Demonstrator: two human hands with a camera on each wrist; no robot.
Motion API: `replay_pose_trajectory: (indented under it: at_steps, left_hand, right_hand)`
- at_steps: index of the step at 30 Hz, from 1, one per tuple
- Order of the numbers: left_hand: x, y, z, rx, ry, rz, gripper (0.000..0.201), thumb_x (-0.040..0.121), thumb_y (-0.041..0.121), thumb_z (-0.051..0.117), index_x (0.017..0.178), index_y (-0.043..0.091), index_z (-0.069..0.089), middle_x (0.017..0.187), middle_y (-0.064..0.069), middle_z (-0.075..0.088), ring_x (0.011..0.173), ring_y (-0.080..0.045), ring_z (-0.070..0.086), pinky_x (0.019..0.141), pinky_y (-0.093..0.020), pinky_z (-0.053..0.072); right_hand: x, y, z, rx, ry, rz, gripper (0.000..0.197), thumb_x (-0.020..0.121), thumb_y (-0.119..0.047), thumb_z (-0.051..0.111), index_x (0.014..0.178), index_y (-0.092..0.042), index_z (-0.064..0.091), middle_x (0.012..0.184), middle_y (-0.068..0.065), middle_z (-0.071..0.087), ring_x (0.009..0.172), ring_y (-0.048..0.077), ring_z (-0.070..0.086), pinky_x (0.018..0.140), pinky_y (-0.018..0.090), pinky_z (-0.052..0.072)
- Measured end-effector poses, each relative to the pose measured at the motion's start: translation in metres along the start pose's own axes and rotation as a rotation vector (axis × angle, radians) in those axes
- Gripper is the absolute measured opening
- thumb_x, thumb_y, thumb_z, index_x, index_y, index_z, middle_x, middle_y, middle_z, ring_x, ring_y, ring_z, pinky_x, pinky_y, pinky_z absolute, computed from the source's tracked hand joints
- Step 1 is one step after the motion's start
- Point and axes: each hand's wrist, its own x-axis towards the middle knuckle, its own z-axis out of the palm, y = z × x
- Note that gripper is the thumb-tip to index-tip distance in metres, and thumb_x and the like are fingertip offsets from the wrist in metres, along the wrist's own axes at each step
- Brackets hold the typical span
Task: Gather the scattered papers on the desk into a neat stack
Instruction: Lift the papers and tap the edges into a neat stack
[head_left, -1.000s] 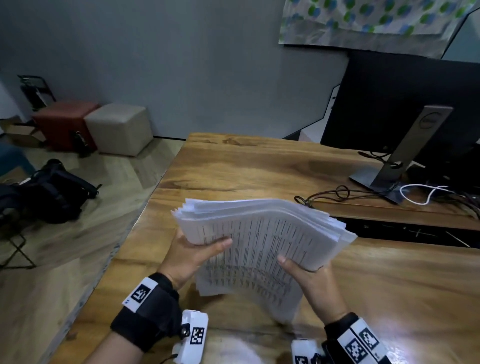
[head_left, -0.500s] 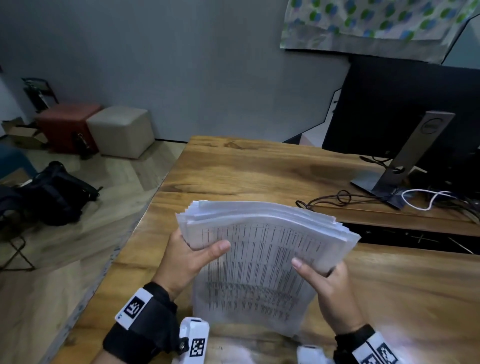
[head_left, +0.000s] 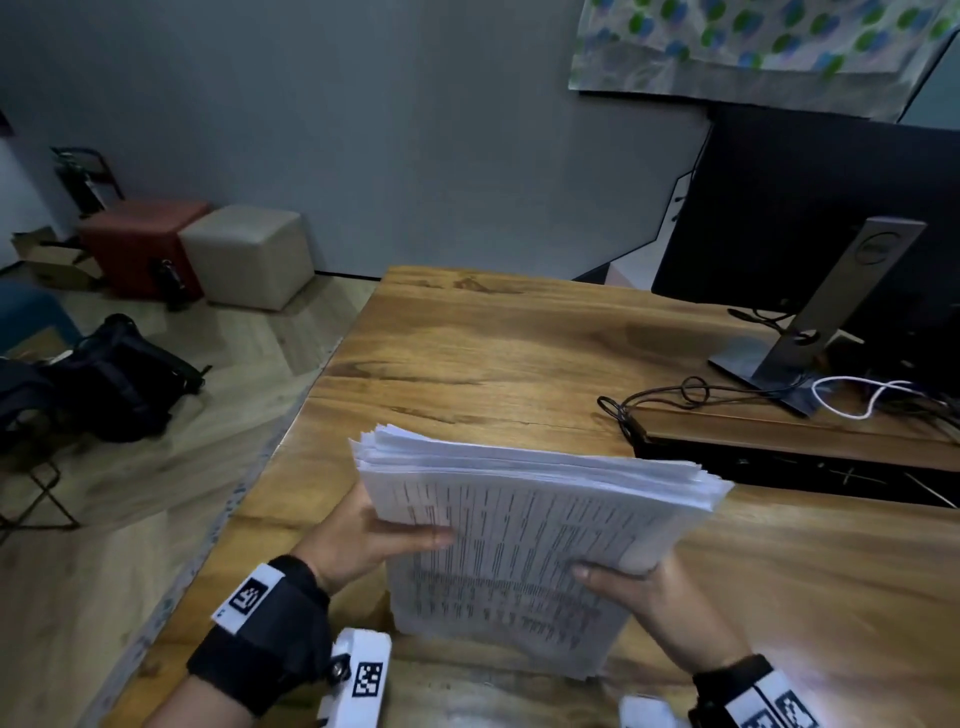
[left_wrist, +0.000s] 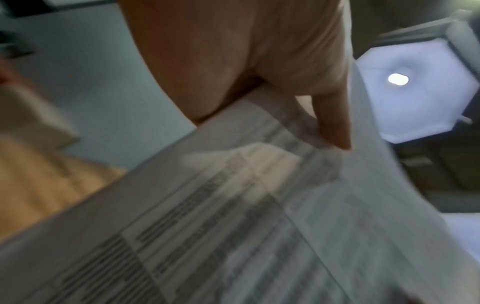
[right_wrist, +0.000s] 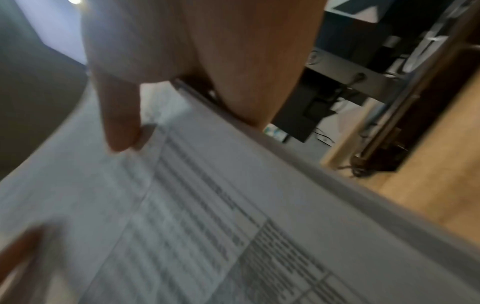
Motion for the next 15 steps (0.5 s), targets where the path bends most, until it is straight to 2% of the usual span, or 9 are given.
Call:
replay_pose_trajectory:
  at_steps: [2,3,5,6,9,11,13,15]
  left_hand:
    - [0.003,-0.003,0.000,-0.001,0.044,-0.061,0.063,0.045,0.032,0.100,0.100,0.021,0.073,0.097,0.009,0.081,0.092,-0.004,0.075,0.077,-0.019,0.059]
    - [0.006,0.001,0.004,0.024,0.088,-0.045,0.054,0.052,0.030,0.097,0.101,0.023,0.073,0.097,0.012,0.081,0.093,-0.002,0.075,0.078,-0.019,0.060]
    - [0.011,0.020,0.014,0.094,0.153,0.052,0.037,0.072,0.008,0.083,0.102,0.025,0.070,0.095,0.020,0.079,0.093,0.002,0.073,0.079,-0.016,0.059]
    - [0.013,0.028,0.017,0.101,0.168,0.111,0.036,0.077,-0.001,0.078,0.101,0.025,0.069,0.094,0.022,0.079,0.093,0.003,0.073,0.078,-0.014,0.058]
    - [0.017,0.043,0.022,0.057,0.223,0.197,0.039,0.080,-0.009,0.072,0.100,0.024,0.067,0.089,0.025,0.078,0.088,0.006,0.072,0.071,-0.012,0.056]
    - [0.016,0.034,0.024,0.070,0.262,0.185,0.039,0.078,-0.009,0.074,0.100,0.022,0.068,0.089,0.023,0.078,0.089,0.004,0.073,0.071,-0.012,0.057]
    - [0.013,0.020,0.023,0.106,0.285,0.125,0.039,0.073,-0.007,0.079,0.100,0.020,0.070,0.089,0.019,0.080,0.092,-0.002,0.074,0.076,-0.018,0.061]
    - [0.013,0.009,0.021,0.071,0.304,0.059,0.038,0.071,-0.005,0.082,0.100,0.017,0.070,0.088,0.016,0.080,0.092,-0.005,0.075,0.081,-0.022,0.061]
  right_hand:
    - [0.006,0.000,0.004,-0.060,0.013,0.004,0.040,0.083,0.006,0.068,0.114,-0.018,0.061,0.104,-0.011,0.076,0.101,0.008,0.069,0.078,0.018,0.056]
    - [0.009,-0.004,0.008,-0.082,0.042,-0.025,0.037,0.085,0.005,0.067,0.114,-0.018,0.061,0.104,-0.013,0.075,0.100,0.005,0.069,0.079,0.020,0.057]
    - [0.013,-0.018,0.013,-0.066,0.114,-0.123,0.036,0.086,0.007,0.064,0.112,-0.017,0.059,0.098,-0.018,0.074,0.094,-0.004,0.068,0.076,0.018,0.057]
    - [0.015,-0.025,0.014,-0.049,0.148,-0.187,0.036,0.086,0.008,0.063,0.112,-0.017,0.058,0.095,-0.019,0.073,0.092,-0.007,0.066,0.074,0.015,0.056]
    - [0.016,-0.039,0.015,-0.092,0.211,-0.327,0.035,0.087,0.005,0.064,0.117,-0.012,0.056,0.104,-0.010,0.069,0.098,-0.003,0.065,0.077,0.017,0.056]
    - [0.017,-0.032,0.016,-0.115,0.234,-0.296,0.034,0.085,0.004,0.067,0.114,-0.014,0.059,0.102,-0.009,0.072,0.098,0.001,0.066,0.079,0.023,0.059]
    - [0.018,-0.017,0.015,-0.111,0.225,-0.184,0.035,0.082,0.005,0.071,0.104,-0.022,0.063,0.096,-0.013,0.075,0.097,0.006,0.069,0.078,0.027,0.061]
    - [0.021,-0.006,0.015,-0.120,0.218,-0.104,0.034,0.081,0.004,0.073,0.097,-0.025,0.066,0.091,-0.015,0.077,0.095,0.009,0.071,0.075,0.026,0.060]
